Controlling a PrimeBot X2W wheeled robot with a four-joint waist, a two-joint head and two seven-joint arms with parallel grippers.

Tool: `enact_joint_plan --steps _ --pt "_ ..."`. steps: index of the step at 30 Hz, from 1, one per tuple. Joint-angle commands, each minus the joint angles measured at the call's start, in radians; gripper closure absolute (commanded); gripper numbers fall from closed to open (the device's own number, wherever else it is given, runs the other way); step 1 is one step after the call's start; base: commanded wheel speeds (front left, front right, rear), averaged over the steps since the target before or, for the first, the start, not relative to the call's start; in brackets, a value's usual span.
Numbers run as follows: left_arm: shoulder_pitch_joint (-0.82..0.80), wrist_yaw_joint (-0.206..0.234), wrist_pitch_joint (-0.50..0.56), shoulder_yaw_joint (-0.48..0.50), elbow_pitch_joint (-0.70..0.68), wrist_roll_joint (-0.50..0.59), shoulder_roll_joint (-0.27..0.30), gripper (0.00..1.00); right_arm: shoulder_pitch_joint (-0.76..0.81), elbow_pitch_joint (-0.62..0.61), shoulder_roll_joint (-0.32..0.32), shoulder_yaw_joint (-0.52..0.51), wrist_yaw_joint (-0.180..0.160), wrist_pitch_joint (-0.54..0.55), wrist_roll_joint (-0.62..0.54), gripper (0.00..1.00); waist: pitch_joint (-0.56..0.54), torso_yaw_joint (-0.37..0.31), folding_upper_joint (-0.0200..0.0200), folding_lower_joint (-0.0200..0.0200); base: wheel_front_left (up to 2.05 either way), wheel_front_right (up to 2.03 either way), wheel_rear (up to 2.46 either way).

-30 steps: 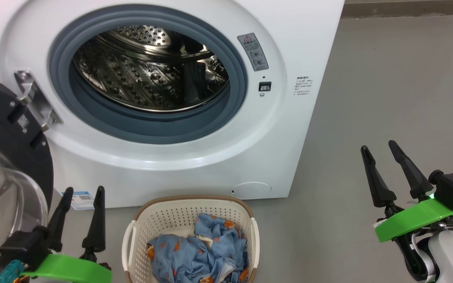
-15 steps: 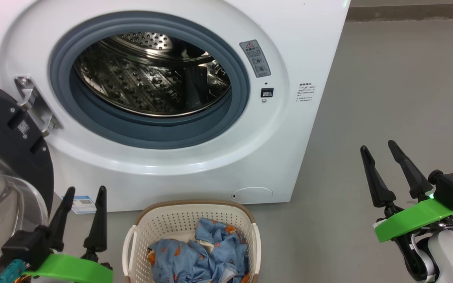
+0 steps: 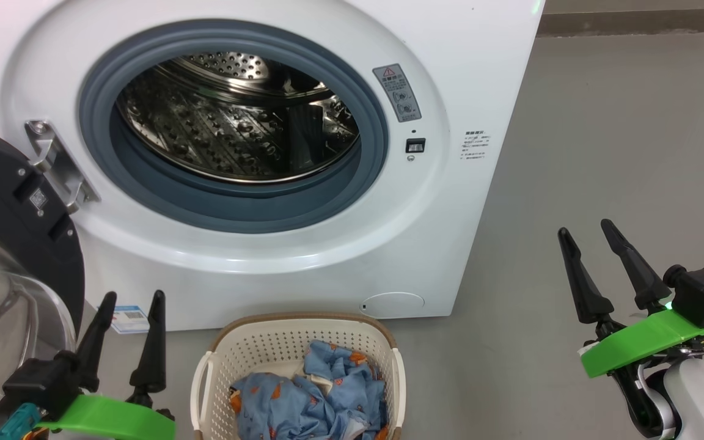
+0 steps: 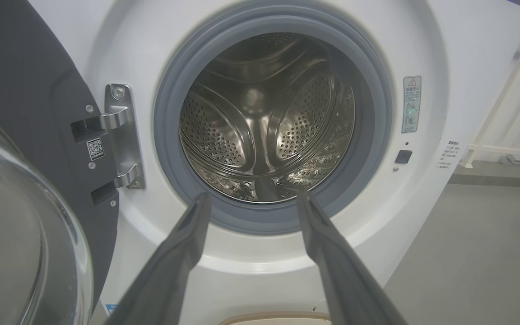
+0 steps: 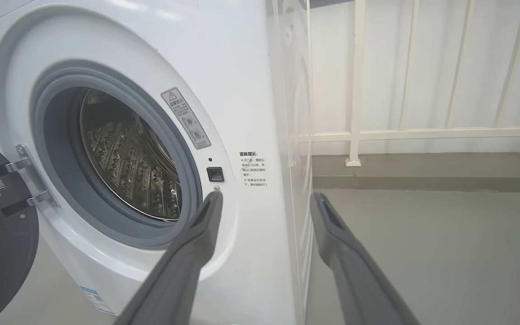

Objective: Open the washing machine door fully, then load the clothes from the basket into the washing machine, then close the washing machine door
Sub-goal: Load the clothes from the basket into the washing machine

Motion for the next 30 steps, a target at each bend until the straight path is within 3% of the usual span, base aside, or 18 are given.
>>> enact_joint_plan --steps 1,15,30 --pt "-0.047 0.005 -0.009 0.036 -0.013 0.005 0.024 0.00 -0.023 -0.021 -0.018 0.017 0.006 -0.009 0.001 0.00 0.000 -0.001 0.0000 0.0000 0.00 0.00 0.00" --pt "-0.069 0.009 0.008 0.019 -0.008 0.003 0.021 0.00 -0.028 -0.031 -0.017 0.010 0.006 -0.009 -0.001 0.00 0.047 -0.015 0.0000 0.0000 0.00 0.00 0.00" --pt "-0.156 -0.008 0.056 -0.038 0.060 0.013 -0.006 0.00 -0.058 -0.033 0.014 -0.027 0.006 -0.009 -0.011 0.00 0.204 -0.042 0.0000 0.0000 0.00 0.00 0.00"
